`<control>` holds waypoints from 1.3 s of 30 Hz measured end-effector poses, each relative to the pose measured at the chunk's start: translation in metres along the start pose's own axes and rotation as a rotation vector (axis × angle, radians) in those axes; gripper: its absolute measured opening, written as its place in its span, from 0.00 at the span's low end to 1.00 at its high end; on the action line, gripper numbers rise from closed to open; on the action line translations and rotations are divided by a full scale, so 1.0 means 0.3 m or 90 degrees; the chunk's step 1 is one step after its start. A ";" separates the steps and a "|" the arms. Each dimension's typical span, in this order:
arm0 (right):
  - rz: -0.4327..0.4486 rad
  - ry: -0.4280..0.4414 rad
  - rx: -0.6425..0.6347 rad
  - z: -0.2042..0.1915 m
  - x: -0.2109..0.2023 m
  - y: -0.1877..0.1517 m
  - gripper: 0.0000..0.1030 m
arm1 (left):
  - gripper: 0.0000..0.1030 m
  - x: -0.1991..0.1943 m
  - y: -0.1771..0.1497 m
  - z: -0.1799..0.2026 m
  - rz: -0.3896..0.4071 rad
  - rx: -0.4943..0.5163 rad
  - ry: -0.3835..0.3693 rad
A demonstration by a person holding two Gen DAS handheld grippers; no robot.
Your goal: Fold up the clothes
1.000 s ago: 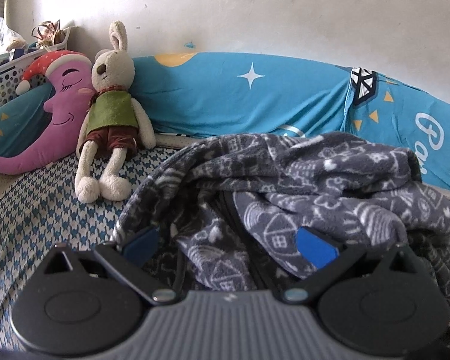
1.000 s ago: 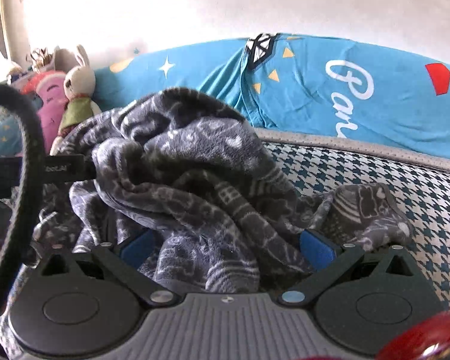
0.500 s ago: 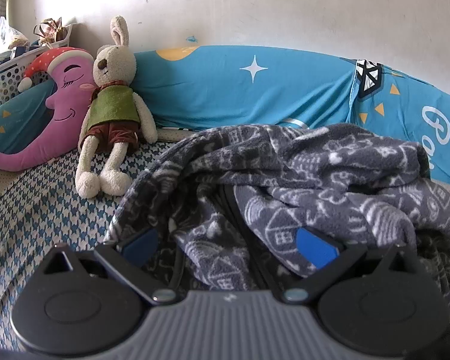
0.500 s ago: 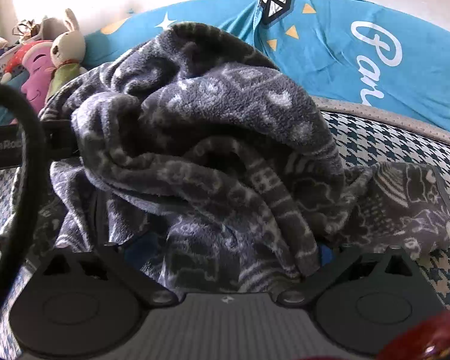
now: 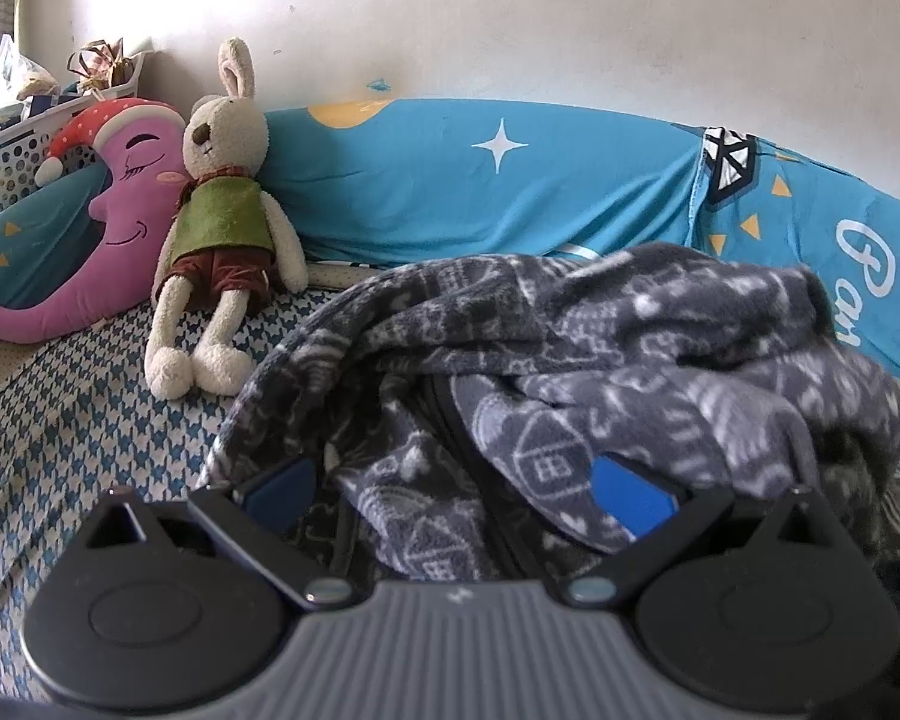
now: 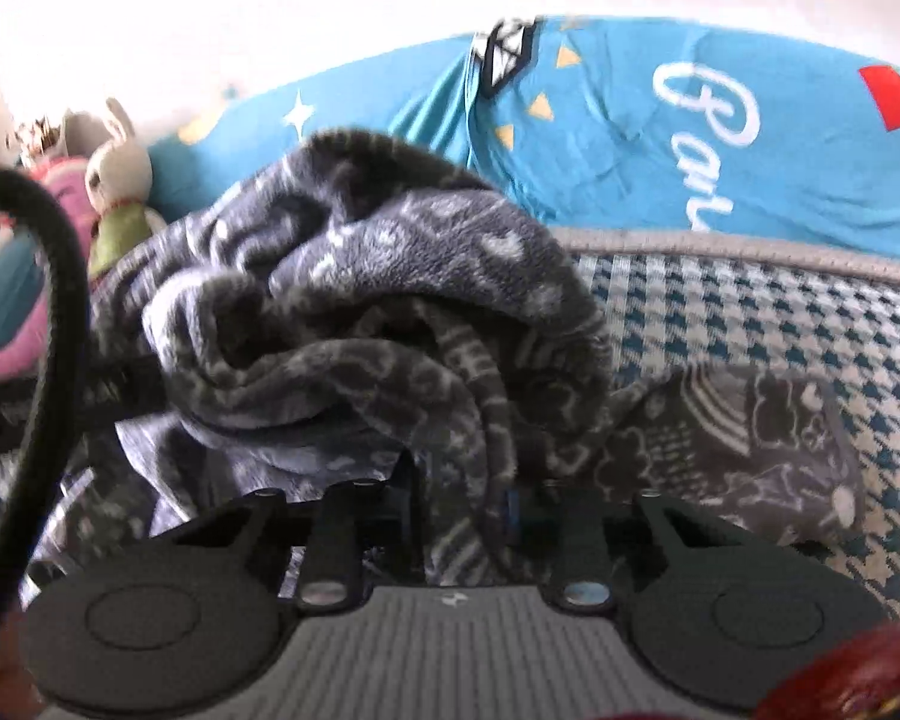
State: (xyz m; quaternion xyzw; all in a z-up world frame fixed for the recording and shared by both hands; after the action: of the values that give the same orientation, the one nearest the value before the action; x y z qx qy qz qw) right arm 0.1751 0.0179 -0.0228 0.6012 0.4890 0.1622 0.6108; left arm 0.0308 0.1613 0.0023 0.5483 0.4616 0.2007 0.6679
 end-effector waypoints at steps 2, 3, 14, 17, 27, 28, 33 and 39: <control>0.027 0.000 -0.002 -0.001 -0.024 0.025 0.24 | 1.00 -0.007 0.004 0.008 0.004 -0.003 -0.001; 0.041 -0.001 -0.002 0.000 -0.038 0.038 0.24 | 1.00 -0.012 0.007 0.013 0.008 -0.006 -0.006; 0.157 -0.059 0.021 0.085 -0.198 0.164 0.23 | 1.00 -0.090 0.037 0.131 0.047 0.003 -0.125; 0.184 -0.090 0.026 0.127 -0.235 0.196 0.23 | 1.00 -0.131 0.040 0.182 0.071 0.025 -0.156; 0.149 -0.206 0.097 0.272 -0.264 0.207 0.37 | 1.00 -0.200 0.029 0.279 0.130 0.083 -0.187; 0.143 -0.215 0.097 0.283 -0.268 0.207 0.40 | 1.00 -0.197 0.030 0.279 0.129 0.081 -0.182; 0.177 -0.257 0.053 0.284 -0.315 0.219 0.64 | 1.00 -0.158 0.035 0.248 0.118 0.064 -0.141; 0.152 -0.228 0.039 0.286 -0.326 0.204 0.70 | 1.00 -0.137 0.040 0.221 0.113 0.061 -0.108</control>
State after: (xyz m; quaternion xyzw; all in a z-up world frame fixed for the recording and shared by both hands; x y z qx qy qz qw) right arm 0.2210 -0.0946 0.0540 0.6922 0.3030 0.1093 0.6458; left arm 0.0687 0.0970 0.0278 0.6332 0.3620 0.1896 0.6573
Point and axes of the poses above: each gripper's, at about its wrist camera, not at the fingertips, and x roughly the way its jaws point, z to its right, y to its top, the point moved 2 cm from there along x, roughly the way its jaws point, and after that the axes turned 15 degrees about z, right-handed, at the moved point
